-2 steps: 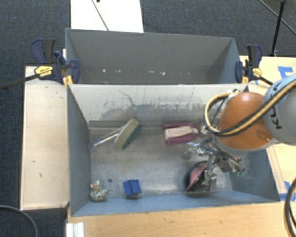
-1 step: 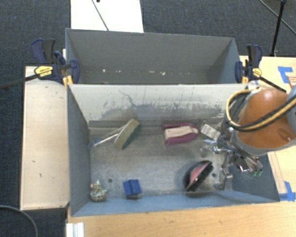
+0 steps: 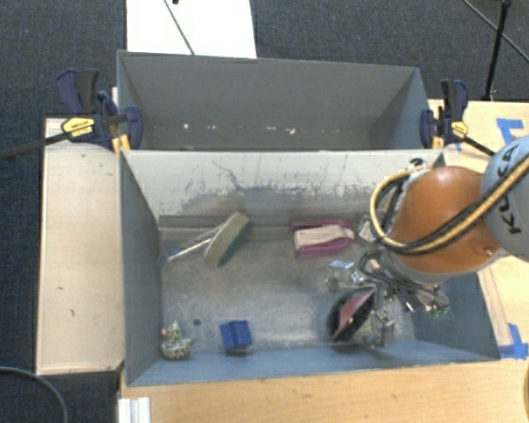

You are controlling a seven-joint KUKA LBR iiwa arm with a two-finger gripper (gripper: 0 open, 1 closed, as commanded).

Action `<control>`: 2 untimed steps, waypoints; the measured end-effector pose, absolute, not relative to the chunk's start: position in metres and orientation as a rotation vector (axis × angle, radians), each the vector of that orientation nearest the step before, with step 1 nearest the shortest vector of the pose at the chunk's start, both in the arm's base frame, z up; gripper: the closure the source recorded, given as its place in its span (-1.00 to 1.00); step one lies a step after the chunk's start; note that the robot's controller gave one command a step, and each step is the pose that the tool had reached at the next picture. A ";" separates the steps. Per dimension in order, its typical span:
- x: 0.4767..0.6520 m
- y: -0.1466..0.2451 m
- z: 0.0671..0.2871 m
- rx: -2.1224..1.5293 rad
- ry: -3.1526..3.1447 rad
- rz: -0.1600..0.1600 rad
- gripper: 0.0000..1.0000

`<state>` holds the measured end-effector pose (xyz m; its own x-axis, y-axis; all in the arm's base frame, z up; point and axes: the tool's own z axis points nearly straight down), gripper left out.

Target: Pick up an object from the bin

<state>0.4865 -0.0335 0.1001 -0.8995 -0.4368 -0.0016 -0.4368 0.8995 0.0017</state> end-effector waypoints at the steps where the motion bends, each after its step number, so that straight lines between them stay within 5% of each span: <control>1: 0.499 -0.055 0.069 -0.621 3.081 0.001 -1.00; 2: 0.486 -0.078 0.072 -0.346 3.113 -0.001 -1.00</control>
Offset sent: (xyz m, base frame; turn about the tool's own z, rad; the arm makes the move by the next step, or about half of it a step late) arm 0.0126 -0.0212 -0.0301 0.0541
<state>0.4864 -0.0777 0.0717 -0.9755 -0.2199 -0.0089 -0.2199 0.9755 -0.0016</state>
